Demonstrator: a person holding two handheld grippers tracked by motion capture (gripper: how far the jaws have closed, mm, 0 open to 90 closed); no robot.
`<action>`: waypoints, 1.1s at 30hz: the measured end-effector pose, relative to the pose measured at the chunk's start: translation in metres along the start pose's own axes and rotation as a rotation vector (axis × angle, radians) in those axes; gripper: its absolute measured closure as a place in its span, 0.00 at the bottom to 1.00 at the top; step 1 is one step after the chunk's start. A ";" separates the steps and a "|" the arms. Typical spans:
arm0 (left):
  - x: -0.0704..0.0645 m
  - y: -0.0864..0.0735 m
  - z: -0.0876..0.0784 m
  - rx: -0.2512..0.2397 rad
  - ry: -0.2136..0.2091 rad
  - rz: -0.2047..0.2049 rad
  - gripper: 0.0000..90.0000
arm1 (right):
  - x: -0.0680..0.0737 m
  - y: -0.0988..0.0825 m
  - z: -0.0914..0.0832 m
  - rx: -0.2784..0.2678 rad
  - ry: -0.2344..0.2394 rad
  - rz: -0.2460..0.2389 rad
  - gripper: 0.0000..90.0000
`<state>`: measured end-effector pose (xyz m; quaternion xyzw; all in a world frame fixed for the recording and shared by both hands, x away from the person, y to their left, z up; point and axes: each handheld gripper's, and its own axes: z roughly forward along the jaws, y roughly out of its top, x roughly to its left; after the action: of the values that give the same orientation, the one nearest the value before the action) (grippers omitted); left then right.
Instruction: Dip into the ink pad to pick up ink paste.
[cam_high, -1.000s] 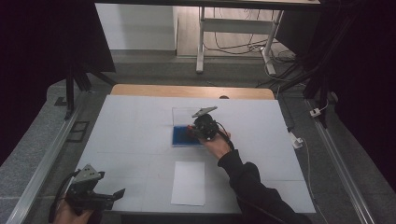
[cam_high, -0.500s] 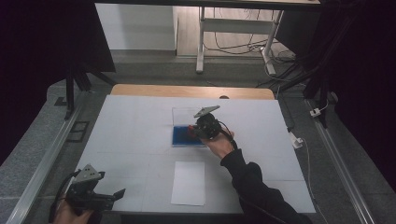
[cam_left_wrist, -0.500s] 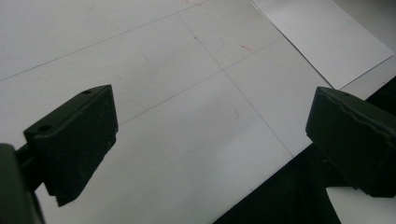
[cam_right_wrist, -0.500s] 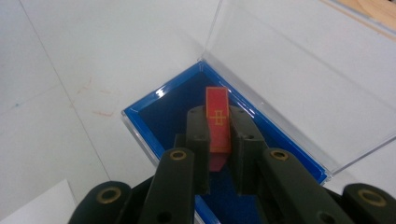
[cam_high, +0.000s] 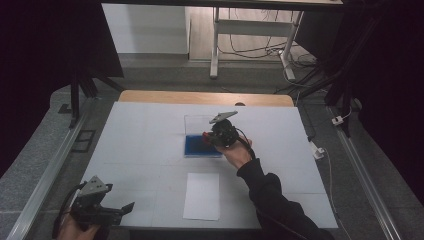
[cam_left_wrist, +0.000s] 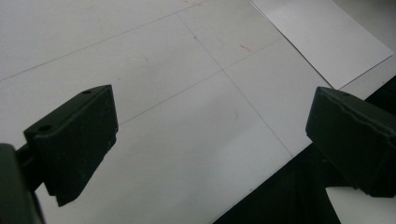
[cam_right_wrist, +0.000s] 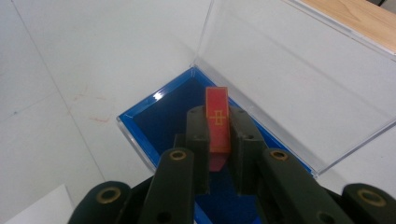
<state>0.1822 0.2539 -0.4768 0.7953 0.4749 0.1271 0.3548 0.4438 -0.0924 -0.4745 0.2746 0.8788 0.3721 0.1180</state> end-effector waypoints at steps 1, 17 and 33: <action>0.000 0.000 0.000 -0.001 -0.001 -0.001 0.03 | 0.000 0.000 0.001 0.003 -0.003 0.000 0.89; 0.001 0.000 0.000 -0.004 -0.009 -0.003 0.03 | -0.006 -0.010 0.016 0.017 -0.011 0.020 0.89; 0.001 0.000 0.000 0.000 -0.013 0.000 0.03 | 0.002 -0.012 0.022 0.038 -0.064 -0.023 0.90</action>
<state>0.1827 0.2545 -0.4768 0.7962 0.4724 0.1220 0.3579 0.4469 -0.0854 -0.4982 0.2783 0.8845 0.3452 0.1449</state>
